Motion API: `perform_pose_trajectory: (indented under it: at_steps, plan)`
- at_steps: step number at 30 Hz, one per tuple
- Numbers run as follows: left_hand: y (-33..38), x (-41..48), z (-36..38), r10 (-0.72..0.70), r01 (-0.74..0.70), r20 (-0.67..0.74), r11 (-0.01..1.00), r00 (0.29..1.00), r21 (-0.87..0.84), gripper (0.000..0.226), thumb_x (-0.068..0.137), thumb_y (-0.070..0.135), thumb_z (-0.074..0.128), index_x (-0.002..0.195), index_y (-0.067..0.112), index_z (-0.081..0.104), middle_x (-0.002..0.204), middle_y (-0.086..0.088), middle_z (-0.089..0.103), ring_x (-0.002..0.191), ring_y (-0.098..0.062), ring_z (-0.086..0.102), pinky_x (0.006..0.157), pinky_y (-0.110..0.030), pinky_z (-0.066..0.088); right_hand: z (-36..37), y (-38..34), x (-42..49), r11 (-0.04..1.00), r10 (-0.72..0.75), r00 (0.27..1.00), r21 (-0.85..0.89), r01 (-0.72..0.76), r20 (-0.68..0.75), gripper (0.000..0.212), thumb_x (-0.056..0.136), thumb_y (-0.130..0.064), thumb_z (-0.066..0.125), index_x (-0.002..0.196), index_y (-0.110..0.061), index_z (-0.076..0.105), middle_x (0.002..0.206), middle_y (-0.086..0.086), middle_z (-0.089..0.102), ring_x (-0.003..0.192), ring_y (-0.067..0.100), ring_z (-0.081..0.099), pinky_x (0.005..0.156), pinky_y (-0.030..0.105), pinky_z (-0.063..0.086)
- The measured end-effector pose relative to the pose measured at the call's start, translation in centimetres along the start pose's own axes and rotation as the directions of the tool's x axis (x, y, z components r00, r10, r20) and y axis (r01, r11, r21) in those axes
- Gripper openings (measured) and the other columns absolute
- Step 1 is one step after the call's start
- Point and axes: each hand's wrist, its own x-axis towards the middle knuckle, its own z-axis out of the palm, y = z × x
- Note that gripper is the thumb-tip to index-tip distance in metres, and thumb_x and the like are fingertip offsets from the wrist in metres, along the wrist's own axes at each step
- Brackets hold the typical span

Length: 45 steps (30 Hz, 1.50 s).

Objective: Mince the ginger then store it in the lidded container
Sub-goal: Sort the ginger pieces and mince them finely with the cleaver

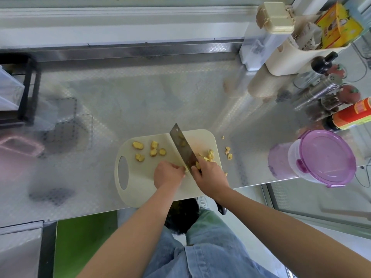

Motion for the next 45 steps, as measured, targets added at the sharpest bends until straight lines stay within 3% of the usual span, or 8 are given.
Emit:
perform_pose_trajectory:
  at_steps: [4,15,20,25,37,45]
  plan:
    - [0.1,-0.3,-0.1,0.018,-0.018,-0.009,0.999,1.000,0.037,0.016,0.076,0.031,0.071,0.071,0.018,0.077,0.065,-0.001,0.067,0.069,-0.021,0.064,0.054,-0.023,0.035,-0.4,0.2,-0.8,1.000,-0.022,1.000,-0.002,0.022,-0.010,0.022,0.098,-0.028,0.041,0.109,-0.014,0.054,0.072,0.003,0.051,0.067,0.025,0.047,0.054,0.030,0.032]
    - [0.1,-0.1,-0.1,0.031,-0.031,0.003,0.999,1.000,0.030,0.017,0.078,0.031,0.069,0.075,0.017,0.078,0.070,-0.003,0.070,0.072,-0.024,0.065,0.056,-0.024,0.038,0.5,0.0,-1.1,0.999,0.002,1.000,-0.054,-0.001,0.019,0.023,0.098,-0.031,0.039,0.108,-0.016,0.053,0.074,0.003,0.054,0.067,0.026,0.051,0.056,0.032,0.039]
    - [0.1,0.1,0.0,0.043,-0.043,-0.006,0.998,0.999,0.037,0.018,0.077,0.034,0.070,0.078,0.018,0.078,0.075,-0.003,0.072,0.076,-0.024,0.067,0.059,-0.024,0.040,0.3,0.3,-1.1,1.000,0.014,1.000,-0.016,-0.014,0.012,0.019,0.097,-0.029,0.041,0.094,-0.014,0.051,0.063,0.000,0.046,0.061,0.026,0.047,0.050,0.030,0.029]
    - [0.2,-0.2,-0.2,0.057,-0.057,-0.001,0.996,0.998,0.065,0.017,0.078,0.033,0.069,0.075,0.017,0.078,0.070,-0.003,0.069,0.067,-0.023,0.062,0.049,-0.025,0.034,0.1,0.3,-0.8,1.000,0.002,1.000,-0.013,-0.001,0.030,0.019,0.097,-0.030,0.041,0.092,-0.014,0.051,0.067,0.004,0.052,0.061,0.024,0.051,0.048,0.027,0.029]
    - [0.4,-0.3,-0.4,0.054,-0.055,0.014,0.997,0.998,0.062,0.021,0.075,0.029,0.068,0.059,0.016,0.071,0.058,-0.003,0.063,0.059,-0.024,0.058,0.043,-0.021,0.028,0.7,-0.3,-0.7,0.995,0.011,0.999,-0.101,-0.006,0.046,0.017,0.099,-0.032,0.038,0.098,-0.017,0.048,0.074,0.001,0.052,0.067,0.025,0.052,0.063,0.037,0.050]
    - [0.2,-0.4,-0.6,0.057,-0.059,0.027,0.996,0.998,0.066,0.018,0.073,0.026,0.066,0.061,0.015,0.071,0.056,-0.001,0.061,0.059,-0.023,0.059,0.045,-0.023,0.031,1.1,-0.5,0.1,0.998,0.050,0.998,0.028,-0.049,-0.028,0.028,0.098,-0.030,0.040,0.117,-0.013,0.052,0.073,0.006,0.056,0.065,0.025,0.051,0.050,0.030,0.035]
